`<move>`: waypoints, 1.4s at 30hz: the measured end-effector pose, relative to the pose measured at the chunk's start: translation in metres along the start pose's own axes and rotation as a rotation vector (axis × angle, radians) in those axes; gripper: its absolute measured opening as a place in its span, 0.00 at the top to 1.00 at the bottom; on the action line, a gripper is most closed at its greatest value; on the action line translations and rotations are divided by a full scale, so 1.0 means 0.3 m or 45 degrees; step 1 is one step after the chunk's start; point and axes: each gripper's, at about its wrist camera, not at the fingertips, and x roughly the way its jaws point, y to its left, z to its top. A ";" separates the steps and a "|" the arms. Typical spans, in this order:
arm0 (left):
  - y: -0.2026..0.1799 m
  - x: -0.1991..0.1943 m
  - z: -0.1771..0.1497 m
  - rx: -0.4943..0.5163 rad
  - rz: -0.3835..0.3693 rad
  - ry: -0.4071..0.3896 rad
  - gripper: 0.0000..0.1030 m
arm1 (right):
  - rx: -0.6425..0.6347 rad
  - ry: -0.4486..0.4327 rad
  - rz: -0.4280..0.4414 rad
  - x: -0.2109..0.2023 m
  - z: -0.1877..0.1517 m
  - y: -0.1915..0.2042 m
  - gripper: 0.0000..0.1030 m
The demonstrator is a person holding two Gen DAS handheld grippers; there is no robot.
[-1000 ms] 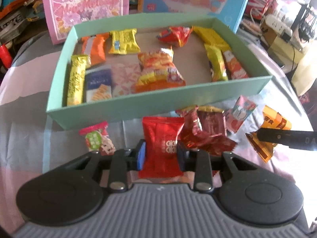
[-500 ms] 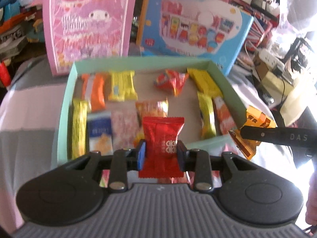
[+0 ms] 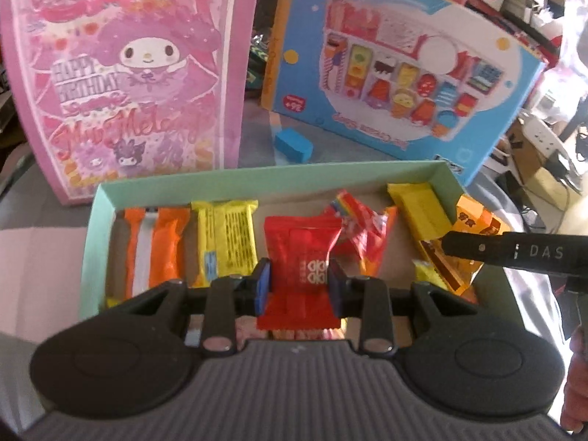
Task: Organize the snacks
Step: 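Lower the red candy and orange-brown packet into the tray and release both, then grasp the red foil candy with the left tool while the right grasps the pink-blue packet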
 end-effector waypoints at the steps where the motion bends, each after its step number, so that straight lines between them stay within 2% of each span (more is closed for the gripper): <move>1: 0.004 0.020 0.011 -0.001 0.003 0.006 0.69 | 0.003 0.004 -0.006 0.019 0.011 -0.006 0.74; 9: 0.010 0.121 0.072 -0.005 0.022 0.028 0.69 | -0.011 0.037 -0.022 0.115 0.054 -0.021 0.74; 10: 0.006 0.124 0.075 -0.003 0.027 0.025 0.69 | -0.008 0.039 -0.021 0.117 0.057 -0.021 0.71; 11: 0.006 0.126 0.078 -0.003 0.033 0.022 0.65 | -0.001 0.038 -0.025 0.116 0.057 -0.022 0.70; 12: 0.004 0.123 0.078 -0.006 0.044 0.015 0.55 | 0.005 0.037 -0.020 0.114 0.061 -0.021 0.65; 13: 0.003 0.120 0.078 -0.004 0.049 0.014 0.45 | 0.011 0.037 -0.010 0.110 0.067 -0.021 0.50; 14: 0.001 0.113 0.074 -0.004 0.064 0.008 0.23 | 0.017 0.026 -0.007 0.098 0.065 -0.019 0.27; 15: -0.001 0.099 0.070 -0.002 0.091 -0.007 0.08 | 0.017 0.006 -0.009 0.082 0.065 -0.017 0.17; 16: -0.003 0.087 0.064 0.003 0.121 -0.025 0.03 | 0.009 -0.022 -0.008 0.061 0.063 -0.013 0.06; 17: -0.006 0.073 0.058 0.011 0.143 -0.040 0.00 | -0.001 -0.039 -0.012 0.046 0.062 -0.010 0.02; 27: -0.031 -0.061 -0.015 -0.021 0.141 -0.036 0.00 | 0.005 -0.067 -0.044 -0.089 0.014 -0.011 0.00; 35: -0.097 -0.178 -0.108 -0.001 0.106 -0.035 0.00 | 0.014 -0.076 -0.023 -0.225 -0.078 -0.006 0.00; 42: -0.134 -0.258 -0.234 0.026 0.082 -0.013 0.00 | 0.008 -0.066 -0.012 -0.314 -0.188 -0.020 0.00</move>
